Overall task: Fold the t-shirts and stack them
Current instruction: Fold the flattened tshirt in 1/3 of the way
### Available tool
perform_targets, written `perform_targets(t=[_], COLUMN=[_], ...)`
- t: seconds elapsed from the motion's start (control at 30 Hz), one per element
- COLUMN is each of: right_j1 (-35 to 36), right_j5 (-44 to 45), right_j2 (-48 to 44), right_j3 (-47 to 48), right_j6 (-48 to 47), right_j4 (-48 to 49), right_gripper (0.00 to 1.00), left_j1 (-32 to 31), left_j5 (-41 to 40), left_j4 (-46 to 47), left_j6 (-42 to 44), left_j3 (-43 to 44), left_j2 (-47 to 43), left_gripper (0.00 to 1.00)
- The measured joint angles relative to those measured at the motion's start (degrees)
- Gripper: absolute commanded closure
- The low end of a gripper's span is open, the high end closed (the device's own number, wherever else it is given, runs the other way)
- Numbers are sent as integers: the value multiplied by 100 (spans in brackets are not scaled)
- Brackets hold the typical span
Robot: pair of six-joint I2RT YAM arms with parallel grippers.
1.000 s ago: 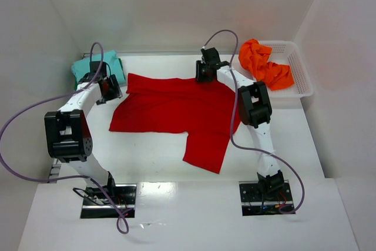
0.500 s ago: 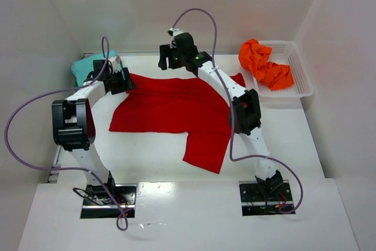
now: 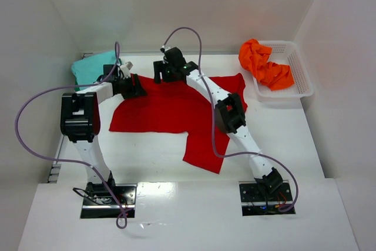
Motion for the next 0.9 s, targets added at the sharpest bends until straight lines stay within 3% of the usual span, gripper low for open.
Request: perform_targets(t=[0.3, 0.53, 0.9], right_j1=[22, 26, 28], right_j5=[-22, -66, 2], right_j2=[114, 114, 114], right_j3=[28, -20, -380], right_j6=[-101, -186, -350], right_j4=[-280, -306, -339], right_gripper=[22, 47, 47], left_j1=[-7, -2, 0], left_j5=[-1530, -2516, -3366], left_j4=[-146, -343, -354], left_j6=[-367, -756, -1311], left_j3=[166, 385, 407], left_j2=[92, 177, 166], left_gripper=[36, 36, 33])
